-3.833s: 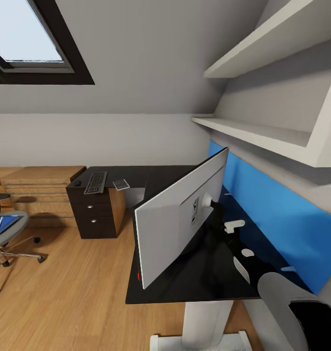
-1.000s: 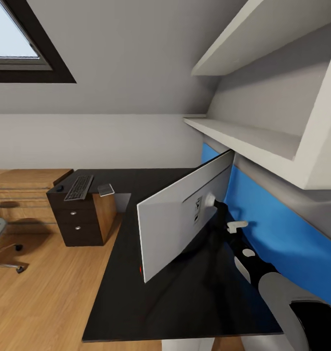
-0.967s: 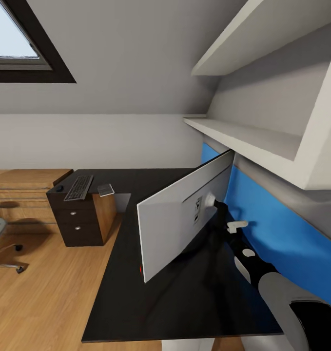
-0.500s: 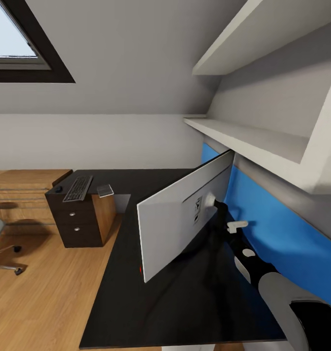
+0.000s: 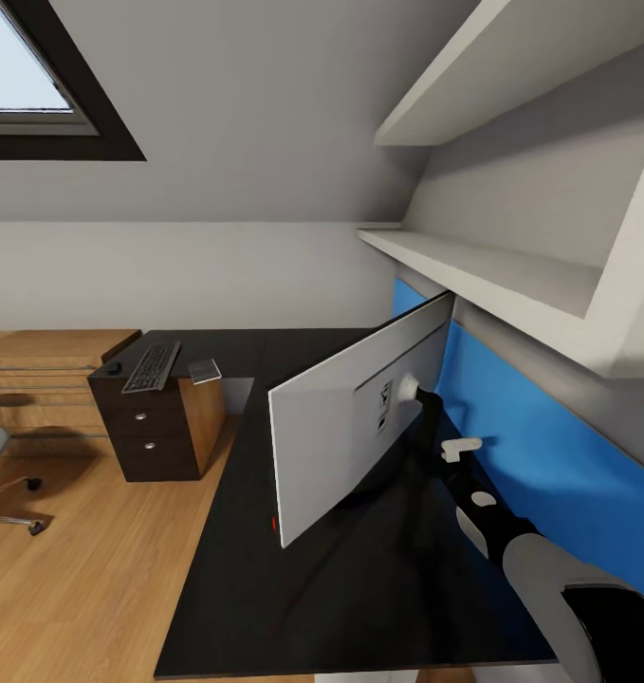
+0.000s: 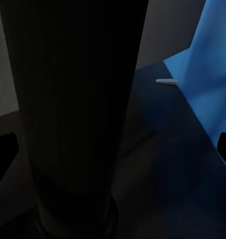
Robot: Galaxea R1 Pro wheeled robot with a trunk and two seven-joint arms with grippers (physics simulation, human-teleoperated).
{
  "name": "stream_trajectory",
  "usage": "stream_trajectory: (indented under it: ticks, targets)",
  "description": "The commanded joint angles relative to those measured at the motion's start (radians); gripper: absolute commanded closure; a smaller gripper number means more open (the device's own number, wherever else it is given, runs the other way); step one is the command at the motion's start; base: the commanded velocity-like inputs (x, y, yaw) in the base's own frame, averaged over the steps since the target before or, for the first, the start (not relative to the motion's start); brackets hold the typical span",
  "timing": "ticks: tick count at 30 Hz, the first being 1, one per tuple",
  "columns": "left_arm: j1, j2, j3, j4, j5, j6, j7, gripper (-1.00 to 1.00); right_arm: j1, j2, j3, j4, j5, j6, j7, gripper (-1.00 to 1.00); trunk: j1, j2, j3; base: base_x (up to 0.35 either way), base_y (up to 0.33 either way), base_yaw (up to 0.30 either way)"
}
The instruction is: In the bedroom, organize the workspace by keeping the computer under the desk, ensuring the monitor is on the desk, placing the keyboard on the desk next to the monitor, placing the mouse on the desk next to the keyboard, moving the folder from the swivel chair onto the desk next to the mouse, stacking the notebook on top of the folder with the pen on top of the notebook, and positioning the swivel chair next to the desk.
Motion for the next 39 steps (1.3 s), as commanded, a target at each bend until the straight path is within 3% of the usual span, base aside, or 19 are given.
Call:
stream_trajectory:
  ticks: [1, 8, 19, 24, 28, 30, 32, 35, 39]
  targets:
    - [-0.001, 0.0, -0.009, 0.0, 0.008, -0.003, 0.005, -1.0, -0.001, -0.001, 0.004, 0.001, 0.002, -0.003, -0.002, -1.0, 0.0, -0.001, -0.001, 0.0, 0.0, 0.0]
    - [-0.001, 0.0, -0.009, 0.0, 0.009, -0.003, 0.005, -1.0, 0.0, -0.001, 0.004, 0.001, 0.002, -0.004, -0.002, -1.0, 0.0, -0.001, -0.001, -0.073, 0.0, 0.0]
    - [-0.001, 0.001, -0.009, 0.0, 0.009, -0.002, 0.005, -1.0, -0.001, 0.001, 0.004, -0.004, 0.002, -0.006, -0.001, -1.0, 0.0, -0.001, -0.001, -0.307, 0.023, 0.0]
    - [-0.001, 0.001, -0.009, 0.0, 0.009, -0.002, 0.005, -1.0, 0.0, 0.01, 0.005, -0.049, 0.0, -0.004, -0.007, -1.0, 0.0, -0.001, -0.001, -0.275, 0.156, 0.0]
    - [-0.001, 0.001, -0.008, 0.0, 0.01, -0.003, 0.005, -1.0, 0.0, 0.037, 0.004, -0.085, -0.01, -0.002, -0.052, -1.0, 0.0, -0.001, -0.001, -0.097, 0.062, 0.0]
    - [-0.001, 0.001, -0.007, 0.0, 0.01, -0.003, 0.005, -1.0, 0.009, 0.07, 0.004, -0.131, -0.031, 0.005, -0.169, -1.0, 0.0, -0.001, -0.001, -0.017, 0.011, 0.0]
    - [-0.001, 0.001, -0.007, 0.0, 0.01, -0.003, 0.005, -1.0, 0.03, 0.09, 0.004, -0.174, -0.035, 0.034, -0.222, -1.0, 0.0, -0.001, -0.001, -0.007, 0.004, 0.0]
    - [-0.001, 0.001, -0.007, 0.0, 0.01, -0.003, 0.005, -1.0, 0.101, 0.116, 0.005, -0.333, -0.037, 0.157, -0.304, -1.0, 0.0, -0.001, -0.001, -0.003, 0.002, 0.0]
    - [-0.001, 0.001, -0.007, 0.0, 0.01, -0.003, 0.005, -1.0, 0.248, 0.129, 0.008, -0.644, -0.04, 0.416, -0.391, -1.0, 0.0, -0.001, -0.001, -0.001, 0.0, 0.0]
